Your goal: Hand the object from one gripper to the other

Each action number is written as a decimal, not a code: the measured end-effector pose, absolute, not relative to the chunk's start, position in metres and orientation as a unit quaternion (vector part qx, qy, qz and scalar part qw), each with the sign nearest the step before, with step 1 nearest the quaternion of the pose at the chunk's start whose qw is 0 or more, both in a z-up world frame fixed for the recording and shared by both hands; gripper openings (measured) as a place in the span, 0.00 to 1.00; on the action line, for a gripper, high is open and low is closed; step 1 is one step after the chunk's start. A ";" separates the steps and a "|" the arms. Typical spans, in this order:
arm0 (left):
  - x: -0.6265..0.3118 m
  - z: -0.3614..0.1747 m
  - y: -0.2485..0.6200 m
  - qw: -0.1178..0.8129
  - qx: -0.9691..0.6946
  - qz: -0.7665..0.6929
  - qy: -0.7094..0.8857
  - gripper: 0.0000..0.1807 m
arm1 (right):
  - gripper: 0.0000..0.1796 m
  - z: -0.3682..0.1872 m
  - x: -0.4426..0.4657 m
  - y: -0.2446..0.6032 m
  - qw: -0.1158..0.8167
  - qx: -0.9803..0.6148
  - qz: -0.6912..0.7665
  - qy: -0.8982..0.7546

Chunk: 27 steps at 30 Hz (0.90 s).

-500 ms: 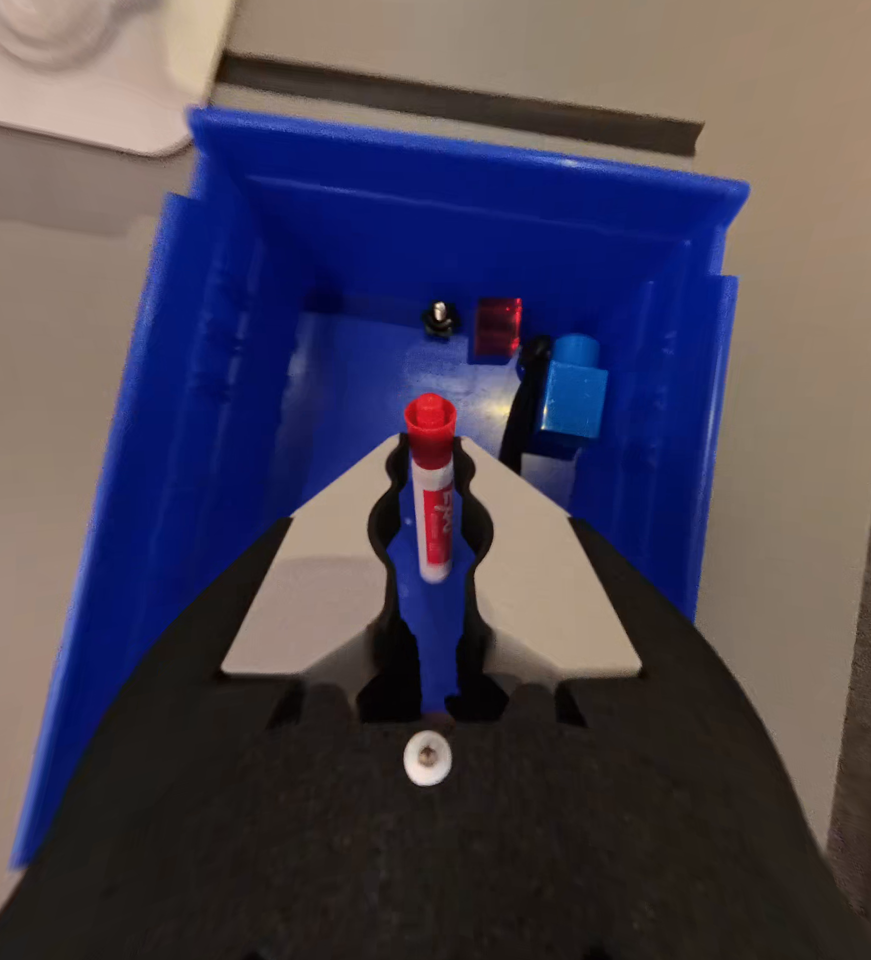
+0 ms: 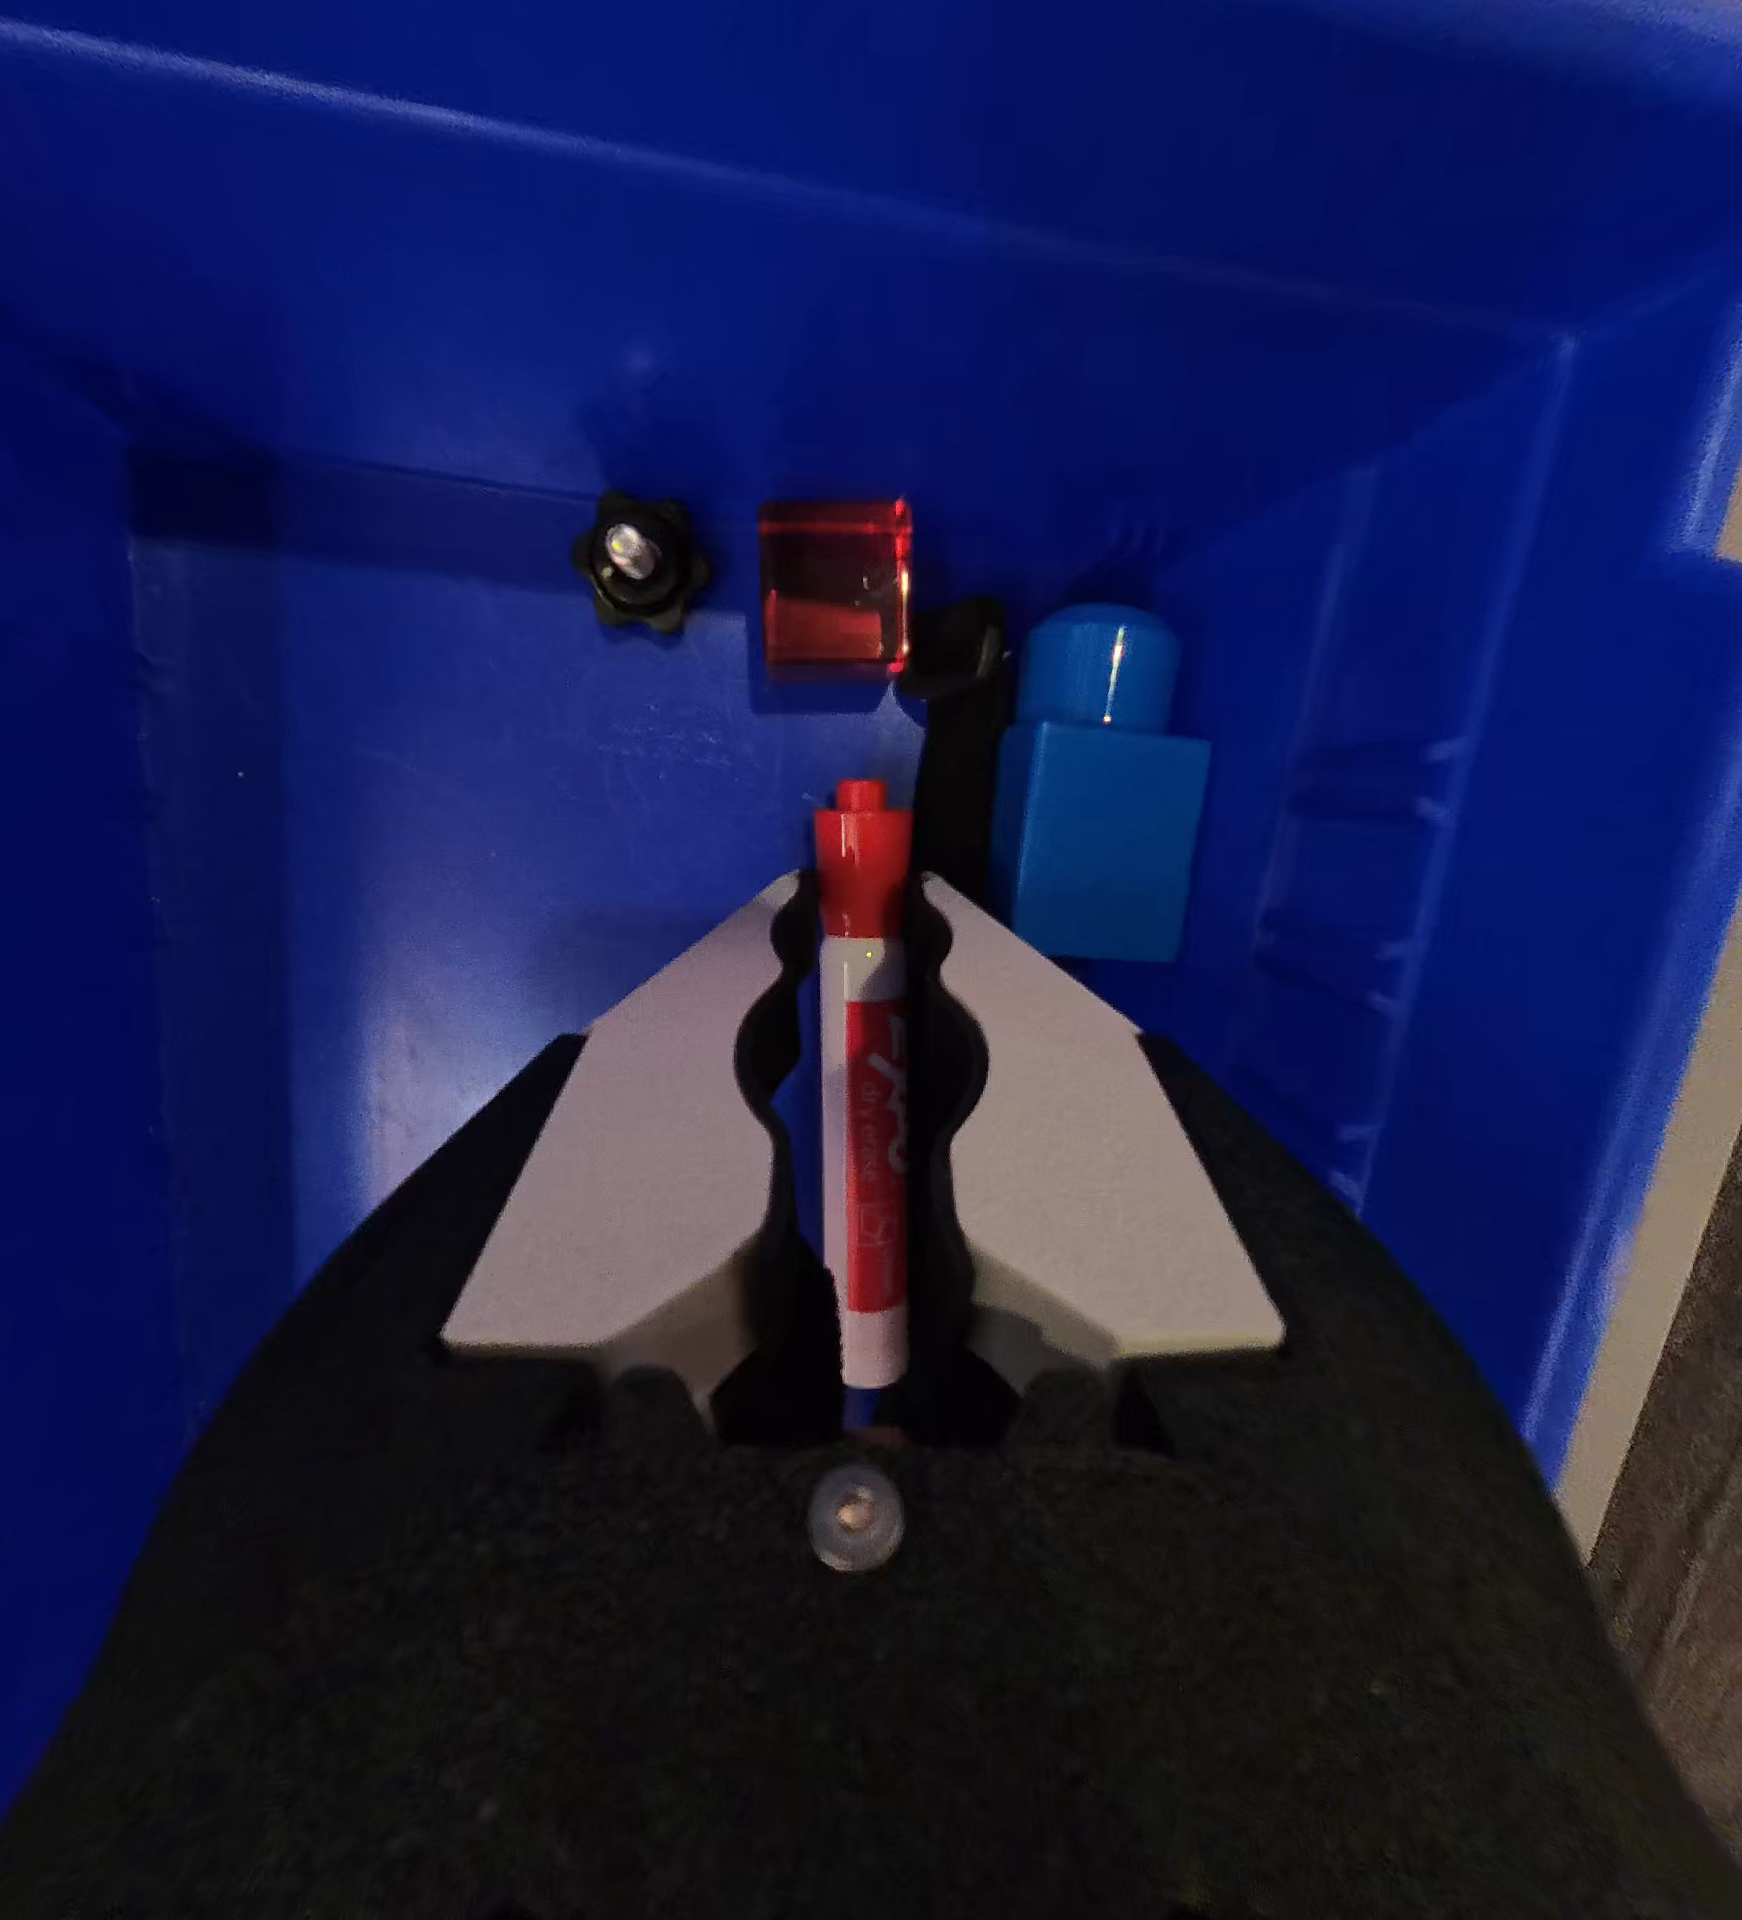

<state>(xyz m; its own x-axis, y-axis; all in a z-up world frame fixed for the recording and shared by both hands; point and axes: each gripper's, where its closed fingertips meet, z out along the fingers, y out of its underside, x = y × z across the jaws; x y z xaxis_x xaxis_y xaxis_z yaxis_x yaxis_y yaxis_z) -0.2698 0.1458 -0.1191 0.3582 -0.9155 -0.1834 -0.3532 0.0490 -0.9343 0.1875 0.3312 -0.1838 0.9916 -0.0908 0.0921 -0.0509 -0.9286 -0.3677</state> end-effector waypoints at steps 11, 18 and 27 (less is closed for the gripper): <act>-0.268 -0.126 0.142 0.506 -0.643 -0.271 0.507 0.16 | 0.15 0.019 -0.067 0.210 0.525 -0.767 0.337 -0.148; -0.273 -0.115 0.147 0.502 -0.656 -0.320 0.464 0.18 | 0.15 -0.101 -0.221 0.095 0.444 -0.735 0.467 -0.211; -0.277 -0.117 0.157 0.501 -0.671 -0.298 0.459 0.18 | 0.15 -0.113 -0.210 0.133 0.467 -0.749 0.429 -0.192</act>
